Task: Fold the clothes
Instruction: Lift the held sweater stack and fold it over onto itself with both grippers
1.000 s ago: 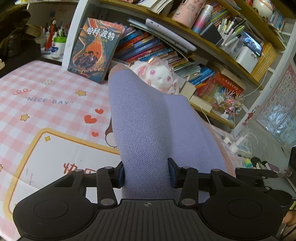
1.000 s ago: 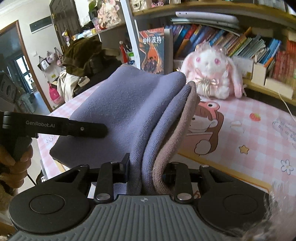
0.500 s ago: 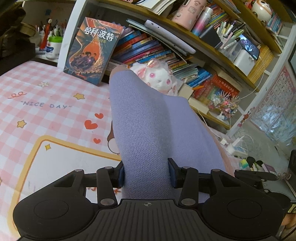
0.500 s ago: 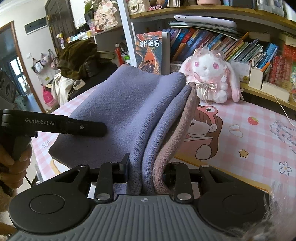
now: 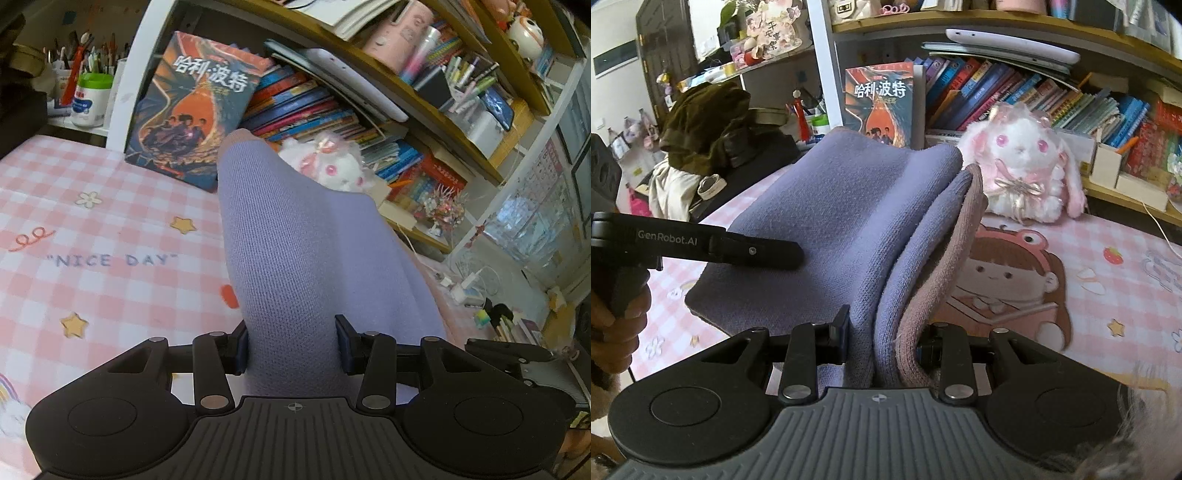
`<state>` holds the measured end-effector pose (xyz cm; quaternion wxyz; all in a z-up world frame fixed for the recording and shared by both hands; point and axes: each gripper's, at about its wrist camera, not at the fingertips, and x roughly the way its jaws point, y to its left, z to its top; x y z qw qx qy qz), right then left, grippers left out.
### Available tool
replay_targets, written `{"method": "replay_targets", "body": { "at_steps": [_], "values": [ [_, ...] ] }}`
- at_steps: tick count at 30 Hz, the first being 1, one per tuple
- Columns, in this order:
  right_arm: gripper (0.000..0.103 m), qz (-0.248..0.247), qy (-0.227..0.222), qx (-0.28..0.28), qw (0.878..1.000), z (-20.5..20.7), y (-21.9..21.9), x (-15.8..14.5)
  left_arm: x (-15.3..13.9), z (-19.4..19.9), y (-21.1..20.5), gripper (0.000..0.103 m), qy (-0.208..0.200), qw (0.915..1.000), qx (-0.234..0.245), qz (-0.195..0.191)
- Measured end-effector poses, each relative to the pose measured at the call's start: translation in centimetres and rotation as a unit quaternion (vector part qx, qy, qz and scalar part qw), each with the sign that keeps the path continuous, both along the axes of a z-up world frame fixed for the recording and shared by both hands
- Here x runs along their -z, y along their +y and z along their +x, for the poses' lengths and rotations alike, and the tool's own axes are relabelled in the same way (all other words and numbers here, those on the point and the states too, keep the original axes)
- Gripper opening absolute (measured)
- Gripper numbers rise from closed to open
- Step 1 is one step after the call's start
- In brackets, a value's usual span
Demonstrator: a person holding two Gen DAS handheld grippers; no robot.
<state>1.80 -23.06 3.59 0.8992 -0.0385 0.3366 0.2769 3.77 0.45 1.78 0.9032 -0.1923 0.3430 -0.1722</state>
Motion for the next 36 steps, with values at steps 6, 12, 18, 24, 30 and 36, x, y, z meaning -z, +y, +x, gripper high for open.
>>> {"method": "replay_targets", "body": {
  "at_steps": [6, 12, 18, 24, 30, 36],
  "values": [
    [0.028, -0.013, -0.001, 0.006, 1.0, 1.9, 4.3, 0.6, 0.8, 3.2, 3.8, 0.043, 0.013, 0.9999, 0.01, -0.006],
    [0.028, -0.014, 0.009, 0.016, 1.0, 5.9, 7.0, 1.6, 2.2, 7.6, 6.5, 0.043, 0.025, 0.9996, 0.009, -0.011],
    [0.028, -0.011, 0.026, 0.023, 0.999, 10.3, 8.5, 2.9, 3.9, 12.0, 7.6, 0.043, 0.041, 0.9991, 0.005, -0.012],
    [0.029, 0.022, 0.061, 0.039, 0.997, 14.7, 8.2, 4.9, 5.9, 16.0, 8.2, 0.043, 0.061, 0.998, -0.004, -0.016],
    [0.03, 0.07, 0.086, 0.06, 0.992, 18.0, 7.2, 6.2, 6.4, 18.4, 8.4, 0.043, 0.064, 0.9977, -0.006, -0.021],
    [0.033, 0.097, 0.11, 0.081, 0.986, 20.0, 6.7, 7.1, 7.1, 19.5, 8.2, 0.044, 0.075, 0.9968, -0.009, -0.027]
  ]
}}
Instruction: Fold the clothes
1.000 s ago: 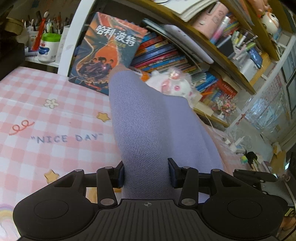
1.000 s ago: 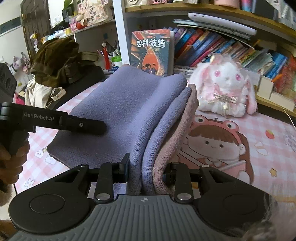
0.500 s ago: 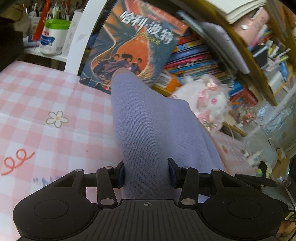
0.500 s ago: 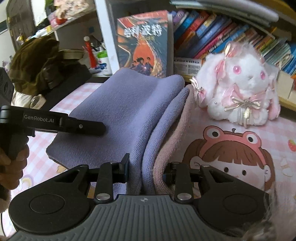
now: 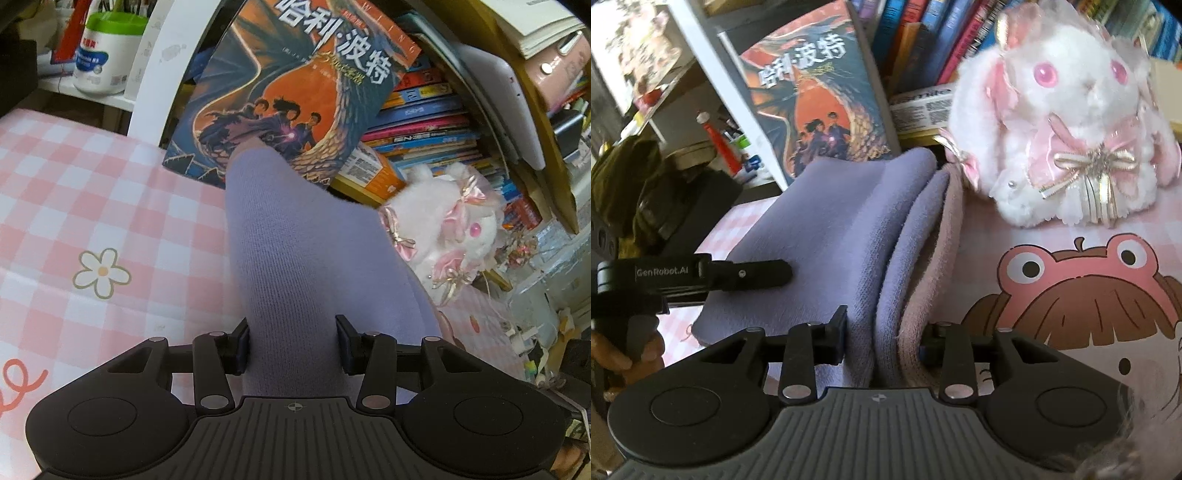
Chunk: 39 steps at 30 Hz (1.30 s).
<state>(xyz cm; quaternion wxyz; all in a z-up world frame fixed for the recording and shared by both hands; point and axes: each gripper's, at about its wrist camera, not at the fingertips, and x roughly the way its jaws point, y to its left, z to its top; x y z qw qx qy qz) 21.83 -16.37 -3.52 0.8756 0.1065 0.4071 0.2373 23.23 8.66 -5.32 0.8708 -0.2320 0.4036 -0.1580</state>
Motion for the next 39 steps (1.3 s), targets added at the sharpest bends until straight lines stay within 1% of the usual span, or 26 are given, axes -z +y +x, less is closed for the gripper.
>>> {"method": "replay_targets", "body": {
  "at_steps": [3, 7, 8, 10, 11, 12, 13, 15, 17, 18, 20, 23, 25, 27, 29, 32, 36, 39],
  "values": [
    [0.035, 0.011, 0.009, 0.009, 1.0, 0.4, -0.4, 0.6, 0.4, 0.0, 0.1, 0.045, 0.003, 1.0, -0.002, -0.007],
    [0.037, 0.014, 0.013, 0.017, 1.0, 0.4, -0.4, 0.8, 0.4, -0.1, 0.0, 0.051, 0.003, 1.0, -0.004, 0.0],
    [0.04, 0.012, 0.014, 0.019, 1.0, 0.4, -0.4, 0.8, 0.2, -0.2, -0.1, 0.052, 0.003, 1.0, -0.006, 0.004],
    [0.048, -0.001, 0.014, 0.027, 1.0, 0.3, -0.3, 0.6, -0.2, -0.5, -0.3, 0.053, -0.001, 0.9998, -0.013, 0.016],
    [0.057, -0.011, 0.012, 0.033, 0.999, 0.1, -0.3, 0.4, -0.5, -0.8, -0.4, 0.055, -0.005, 0.9995, -0.017, 0.024],
    [0.063, -0.021, 0.009, 0.039, 0.999, -0.1, -0.2, 0.1, -0.8, -1.5, -0.6, 0.056, -0.012, 0.9991, -0.022, 0.036],
    [0.065, -0.031, 0.005, 0.044, 0.999, -0.3, -0.2, -0.2, -1.1, -2.3, -0.8, 0.057, -0.021, 0.9983, -0.027, 0.048],
    [0.078, -0.048, -0.004, 0.058, 0.997, -0.9, -0.5, -0.9, -1.7, -4.0, -1.1, 0.061, -0.038, 0.9958, -0.036, 0.074],
    [0.081, -0.057, -0.016, 0.071, 0.996, -2.0, -0.9, -1.6, -2.4, -5.7, -1.5, 0.069, -0.056, 0.9924, -0.046, 0.1],
    [0.084, -0.063, -0.024, 0.078, 0.995, -2.7, -1.2, -2.0, -2.7, -6.5, -1.7, 0.071, -0.065, 0.9902, -0.051, 0.113],
    [0.086, -0.077, -0.043, 0.091, 0.992, -4.2, -1.5, -2.6, -3.3, -8.2, -2.1, 0.079, -0.082, 0.9852, -0.06, 0.138],
    [0.089, -0.108, -0.079, 0.116, 0.984, -7.1, -1.7, -3.3, -4.2, -10.7, -2.6, 0.085, -0.108, 0.9756, -0.074, 0.176],
    [0.092, -0.129, -0.092, 0.134, 0.978, -9.0, -1.8, -3.3, -4.6, -12.3, -3.0, 0.087, -0.12, 0.9698, -0.078, 0.197],
    [0.093, -0.147, -0.1, 0.152, 0.972, -10.8, -1.9, -3.2, -4.4, -14.1, -3.3, 0.089, -0.119, 0.9678, -0.078, 0.207],
    [0.093, -0.155, -0.098, 0.166, 0.969, -12.4, -2.0, -3.0, -4.1, -15.8, -3.7, 0.094, -0.119, 0.9659, -0.08, 0.216],
    [0.093, -0.163, -0.094, 0.184, 0.965, -14.6, -2.1, -2.6, -3.8, -16.8, -4.0, 0.094, -0.111, 0.9649, -0.082, 0.223],
    [0.093, -0.171, -0.102, 0.178, 0.964, -15.9, -1.8, -2.6, -3.3, -17.9, -4.2, 0.095, -0.1, 0.9637, -0.084, 0.233],
    [0.093, -0.176, -0.107, 0.173, 0.963, -16.8, -1.5, -2.5, -3.2, -18.1, -4.4, 0.095, -0.1, 0.9641, -0.083, 0.232]
  ]
}}
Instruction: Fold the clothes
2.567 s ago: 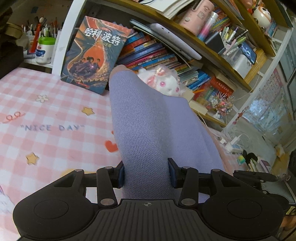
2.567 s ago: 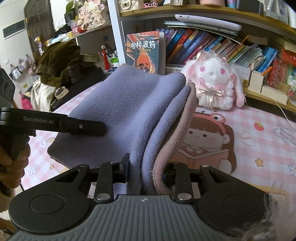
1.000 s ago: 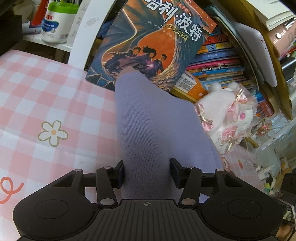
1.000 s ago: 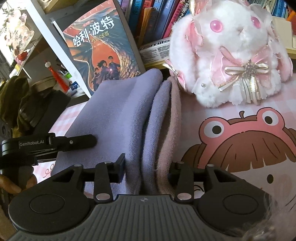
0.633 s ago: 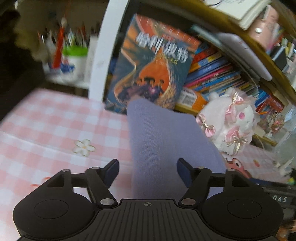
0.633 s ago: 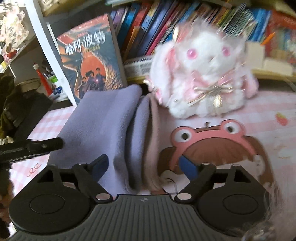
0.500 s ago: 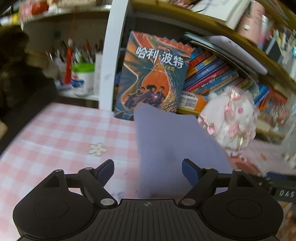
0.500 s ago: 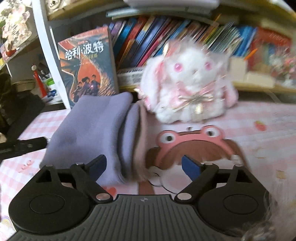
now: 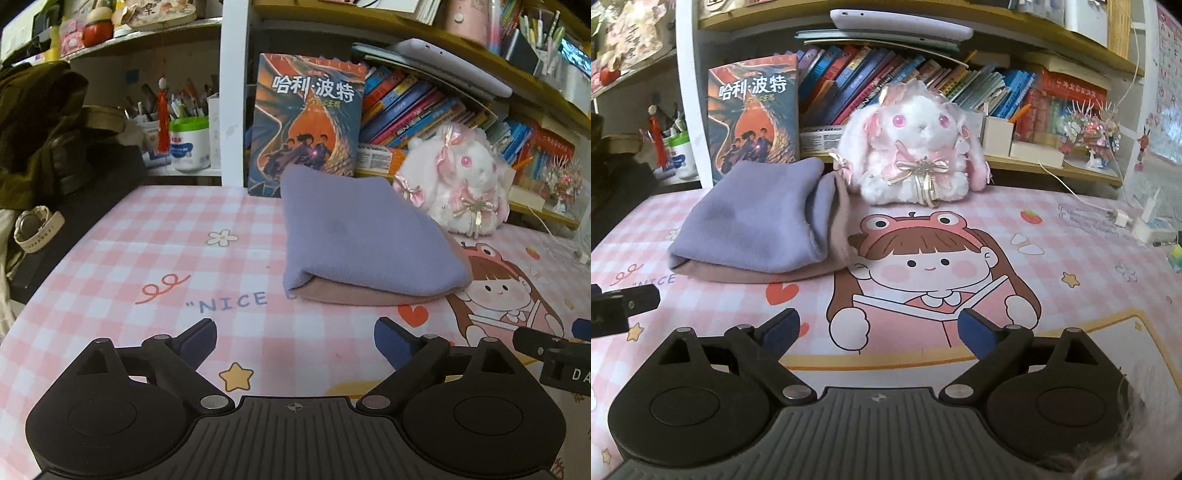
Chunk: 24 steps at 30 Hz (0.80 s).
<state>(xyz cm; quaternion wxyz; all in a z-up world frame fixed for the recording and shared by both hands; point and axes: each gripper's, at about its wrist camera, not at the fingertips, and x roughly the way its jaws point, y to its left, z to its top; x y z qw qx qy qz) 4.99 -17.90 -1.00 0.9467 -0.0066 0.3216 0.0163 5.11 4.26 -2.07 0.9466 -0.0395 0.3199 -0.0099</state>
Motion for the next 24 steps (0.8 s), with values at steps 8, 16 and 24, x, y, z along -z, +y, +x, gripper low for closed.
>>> {"method": "replay_targets", "body": {
  "at_steps": [8, 16, 24],
  "values": [
    [0.093, -0.006, -0.005, 0.001, 1.0, -0.59, 0.0, -0.17, 0.01, -0.15, -0.41, 0.095, -0.002, 0.9999, 0.011, -0.005],
    [0.093, -0.01, 0.0, 0.003, 1.0, -0.25, -0.06, -0.1, 0.14, 0.19, -0.44, 0.095, 0.002, 0.9998, 0.019, -0.006],
    [0.097, -0.016, 0.03, -0.005, 0.999, 0.11, 0.35, 0.77, 0.77, 0.4, -0.49, 0.096, 0.02, 0.9995, 0.022, 0.001]
  ]
}}
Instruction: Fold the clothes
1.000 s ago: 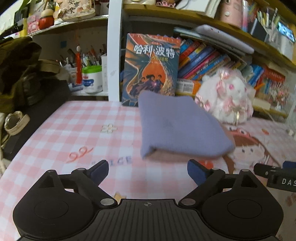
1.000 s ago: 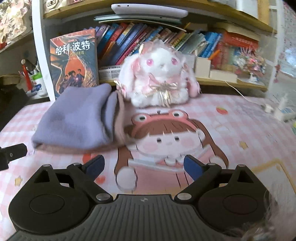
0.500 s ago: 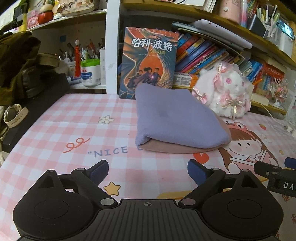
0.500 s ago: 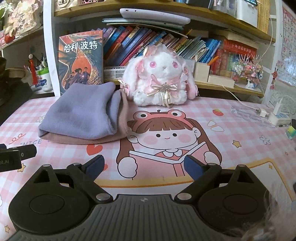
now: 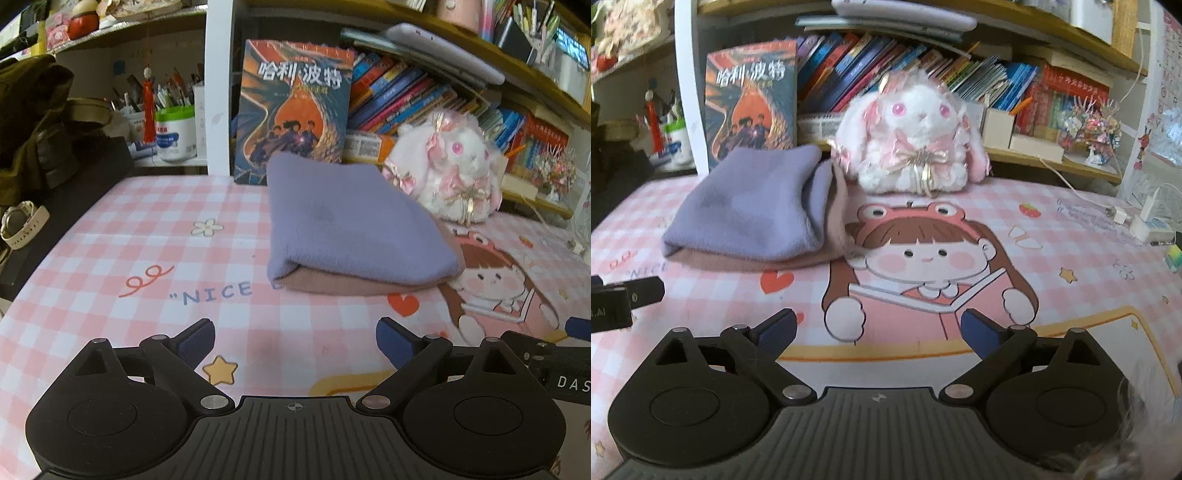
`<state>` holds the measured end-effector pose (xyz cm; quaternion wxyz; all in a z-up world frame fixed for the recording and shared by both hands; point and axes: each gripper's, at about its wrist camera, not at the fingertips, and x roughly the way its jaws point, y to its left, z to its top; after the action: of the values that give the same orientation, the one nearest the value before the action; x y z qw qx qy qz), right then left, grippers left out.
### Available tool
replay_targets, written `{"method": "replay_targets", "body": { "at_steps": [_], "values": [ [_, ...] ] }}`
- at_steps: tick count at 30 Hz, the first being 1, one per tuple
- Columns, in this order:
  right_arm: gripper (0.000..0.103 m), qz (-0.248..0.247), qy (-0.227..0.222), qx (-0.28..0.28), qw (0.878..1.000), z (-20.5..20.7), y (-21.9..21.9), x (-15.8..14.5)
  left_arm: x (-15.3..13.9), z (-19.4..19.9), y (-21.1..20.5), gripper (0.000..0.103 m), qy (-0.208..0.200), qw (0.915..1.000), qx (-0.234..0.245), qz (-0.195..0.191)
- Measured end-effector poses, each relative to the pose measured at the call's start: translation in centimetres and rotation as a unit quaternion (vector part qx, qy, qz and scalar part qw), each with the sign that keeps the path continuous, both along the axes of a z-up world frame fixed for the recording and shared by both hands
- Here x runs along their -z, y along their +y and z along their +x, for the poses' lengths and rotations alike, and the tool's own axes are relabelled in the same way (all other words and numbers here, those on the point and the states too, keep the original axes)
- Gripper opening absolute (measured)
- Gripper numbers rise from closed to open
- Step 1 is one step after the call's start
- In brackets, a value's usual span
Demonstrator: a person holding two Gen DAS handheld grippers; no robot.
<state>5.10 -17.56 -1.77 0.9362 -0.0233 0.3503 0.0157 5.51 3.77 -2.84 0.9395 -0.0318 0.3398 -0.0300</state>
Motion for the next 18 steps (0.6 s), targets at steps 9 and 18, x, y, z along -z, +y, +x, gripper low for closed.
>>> {"method": "replay_targets", "body": {
  "at_steps": [9, 18],
  "values": [
    [0.097, -0.01, 0.014, -0.01, 1.0, 0.16, 0.68, 0.51, 0.56, 0.07, -0.05, 0.096, 0.018, 0.9998, 0.01, 0.009],
    [0.097, -0.007, 0.017, -0.008, 1.0, 0.14, 0.6, 0.44, 0.43, -0.27, -0.03, 0.096, 0.019, 0.9997, 0.016, 0.005]
  ]
}}
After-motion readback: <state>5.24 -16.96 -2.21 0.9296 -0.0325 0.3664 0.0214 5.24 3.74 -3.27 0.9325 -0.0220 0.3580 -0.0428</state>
